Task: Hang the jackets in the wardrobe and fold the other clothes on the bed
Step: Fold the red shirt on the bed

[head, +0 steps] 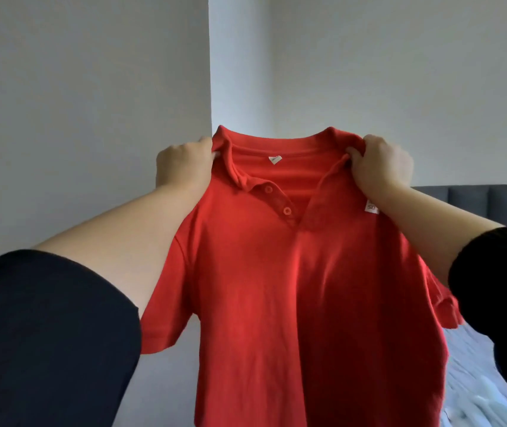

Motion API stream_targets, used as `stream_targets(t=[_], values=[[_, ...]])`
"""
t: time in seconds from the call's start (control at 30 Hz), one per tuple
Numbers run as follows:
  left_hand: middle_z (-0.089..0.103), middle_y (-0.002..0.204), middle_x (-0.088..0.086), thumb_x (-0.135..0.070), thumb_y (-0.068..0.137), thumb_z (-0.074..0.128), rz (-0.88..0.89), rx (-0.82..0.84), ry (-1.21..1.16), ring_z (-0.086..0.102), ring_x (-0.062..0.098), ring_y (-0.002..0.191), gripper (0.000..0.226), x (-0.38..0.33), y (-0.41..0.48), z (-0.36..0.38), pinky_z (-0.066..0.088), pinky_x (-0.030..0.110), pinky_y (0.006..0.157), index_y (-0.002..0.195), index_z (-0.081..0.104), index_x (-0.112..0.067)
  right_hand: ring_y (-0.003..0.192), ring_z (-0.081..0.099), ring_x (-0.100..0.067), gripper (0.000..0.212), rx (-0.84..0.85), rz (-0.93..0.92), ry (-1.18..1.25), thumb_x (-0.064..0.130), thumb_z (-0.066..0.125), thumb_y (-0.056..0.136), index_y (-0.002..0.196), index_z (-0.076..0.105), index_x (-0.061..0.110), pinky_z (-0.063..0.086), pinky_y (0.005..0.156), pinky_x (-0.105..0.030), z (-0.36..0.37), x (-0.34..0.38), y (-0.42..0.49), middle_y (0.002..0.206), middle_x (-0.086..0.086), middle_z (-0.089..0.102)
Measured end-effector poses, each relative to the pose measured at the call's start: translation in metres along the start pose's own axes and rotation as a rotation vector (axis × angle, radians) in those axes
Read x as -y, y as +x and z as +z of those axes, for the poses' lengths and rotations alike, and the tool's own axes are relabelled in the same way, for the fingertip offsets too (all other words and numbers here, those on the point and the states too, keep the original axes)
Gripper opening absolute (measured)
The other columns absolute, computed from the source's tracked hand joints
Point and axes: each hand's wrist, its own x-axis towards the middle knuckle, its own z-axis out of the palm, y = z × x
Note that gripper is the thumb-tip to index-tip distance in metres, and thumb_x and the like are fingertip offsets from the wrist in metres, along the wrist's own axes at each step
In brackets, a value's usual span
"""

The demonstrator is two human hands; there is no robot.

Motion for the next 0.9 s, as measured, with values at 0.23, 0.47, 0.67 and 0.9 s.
stream_targets(t=[0.23, 0.47, 0.67, 0.9], values=[[0.059, 0.107, 0.010, -0.019, 0.091, 0.055, 0.242, 0.341, 0.195, 0.058, 0.032, 0.101, 0.021, -0.055, -0.034, 0.098, 0.035, 0.034, 0.067, 0.109, 0.064, -0.013, 0.077, 0.057, -0.030, 0.025, 0.596, 0.100, -0.002, 0.026, 0.063, 0.085, 0.075, 0.060, 0.003, 0.038, 0.061, -0.029, 0.078, -0.053, -0.022, 0.070, -0.010, 0.056], [0.064, 0.109, 0.011, -0.009, 0.081, 0.050, -0.082, 1.008, -0.098, 0.061, 0.031, 0.105, 0.019, -0.121, -0.136, 0.261, 0.042, 0.029, 0.075, 0.096, 0.061, -0.011, 0.045, 0.051, -0.020, 0.035, 0.925, 0.394, -0.146, 0.021, 0.063, 0.083, 0.054, 0.048, 0.007, 0.040, 0.048, -0.024, 0.213, -0.142, -0.105, 0.033, 0.000, 0.048], [0.055, 0.132, 0.015, -0.014, 0.090, 0.049, -0.471, 0.894, -0.666, 0.053, 0.033, 0.119, 0.048, -0.160, -0.161, 0.372, 0.042, 0.035, 0.097, 0.138, 0.042, -0.012, 0.116, 0.055, -0.029, 0.036, 0.523, 0.481, 0.170, 0.020, 0.059, 0.087, 0.120, 0.059, 0.006, 0.043, 0.087, -0.027, 0.310, -0.184, -0.124, 0.117, -0.014, 0.062], [-0.004, 0.160, 0.009, -0.016, 0.089, 0.052, -0.116, 1.358, -0.551, 0.007, 0.027, 0.147, 0.090, -0.201, -0.313, 0.406, 0.020, 0.047, 0.116, 0.151, -0.013, -0.028, 0.139, 0.029, -0.033, 0.073, 0.955, 0.483, -0.074, 0.026, 0.051, 0.093, 0.151, 0.009, 0.012, 0.027, 0.112, -0.046, 0.350, -0.246, -0.280, 0.159, -0.012, 0.002]])
